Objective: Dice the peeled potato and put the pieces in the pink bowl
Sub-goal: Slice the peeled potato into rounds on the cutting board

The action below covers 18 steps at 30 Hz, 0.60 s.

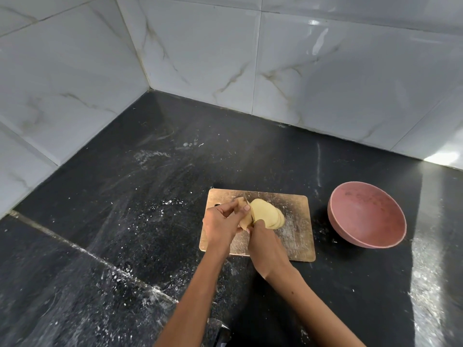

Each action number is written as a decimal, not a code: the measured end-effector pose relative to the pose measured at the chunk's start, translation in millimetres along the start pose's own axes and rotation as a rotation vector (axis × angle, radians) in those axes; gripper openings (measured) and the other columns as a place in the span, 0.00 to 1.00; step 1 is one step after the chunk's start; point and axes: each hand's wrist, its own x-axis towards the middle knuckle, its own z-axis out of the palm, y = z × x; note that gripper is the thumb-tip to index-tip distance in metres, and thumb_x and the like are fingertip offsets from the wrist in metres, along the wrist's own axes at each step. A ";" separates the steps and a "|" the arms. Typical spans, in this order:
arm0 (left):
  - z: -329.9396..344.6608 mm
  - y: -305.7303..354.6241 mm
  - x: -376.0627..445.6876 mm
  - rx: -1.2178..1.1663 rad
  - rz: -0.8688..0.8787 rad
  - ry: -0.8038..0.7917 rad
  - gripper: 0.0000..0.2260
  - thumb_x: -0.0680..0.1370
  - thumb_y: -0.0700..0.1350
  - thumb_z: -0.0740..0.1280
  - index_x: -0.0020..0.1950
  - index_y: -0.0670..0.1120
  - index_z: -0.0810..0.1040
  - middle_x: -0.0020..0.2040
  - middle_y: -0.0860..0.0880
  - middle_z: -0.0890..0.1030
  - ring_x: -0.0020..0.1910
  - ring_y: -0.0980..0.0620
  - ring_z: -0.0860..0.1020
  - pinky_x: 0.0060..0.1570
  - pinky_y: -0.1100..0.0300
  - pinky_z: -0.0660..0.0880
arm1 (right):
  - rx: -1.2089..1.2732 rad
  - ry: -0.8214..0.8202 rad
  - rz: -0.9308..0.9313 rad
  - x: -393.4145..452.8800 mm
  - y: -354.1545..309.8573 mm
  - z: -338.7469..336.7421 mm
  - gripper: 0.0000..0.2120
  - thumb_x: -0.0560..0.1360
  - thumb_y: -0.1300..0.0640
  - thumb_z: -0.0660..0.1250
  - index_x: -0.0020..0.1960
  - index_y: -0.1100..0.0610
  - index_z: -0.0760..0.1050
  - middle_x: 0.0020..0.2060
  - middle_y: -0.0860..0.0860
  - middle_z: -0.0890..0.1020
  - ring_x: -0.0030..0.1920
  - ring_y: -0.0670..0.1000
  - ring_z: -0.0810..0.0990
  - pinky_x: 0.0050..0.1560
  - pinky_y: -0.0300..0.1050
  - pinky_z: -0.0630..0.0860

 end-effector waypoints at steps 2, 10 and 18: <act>1.0 0.3 -0.7 -0.006 -0.004 -0.007 0.19 0.71 0.37 0.75 0.61 0.37 0.78 0.53 0.42 0.83 0.42 0.54 0.82 0.31 0.63 0.79 | -0.006 -0.002 0.006 -6.0 3.1 0.5 0.07 0.83 0.58 0.49 0.55 0.56 0.64 0.51 0.56 0.79 0.52 0.58 0.77 0.44 0.50 0.69; -2.9 1.4 1.1 -0.055 -0.040 -0.052 0.19 0.71 0.35 0.75 0.61 0.37 0.78 0.53 0.41 0.83 0.40 0.56 0.82 0.30 0.63 0.79 | -0.035 0.004 0.010 -12.2 4.1 2.3 0.09 0.84 0.57 0.48 0.58 0.58 0.64 0.53 0.57 0.79 0.55 0.59 0.77 0.43 0.47 0.65; -5.4 -1.0 2.9 -0.042 -0.045 -0.060 0.19 0.71 0.36 0.74 0.61 0.36 0.78 0.51 0.43 0.83 0.39 0.58 0.82 0.29 0.63 0.78 | -0.073 0.006 0.033 -23.4 12.7 14.1 0.08 0.83 0.59 0.48 0.59 0.58 0.62 0.54 0.57 0.79 0.56 0.59 0.77 0.46 0.49 0.67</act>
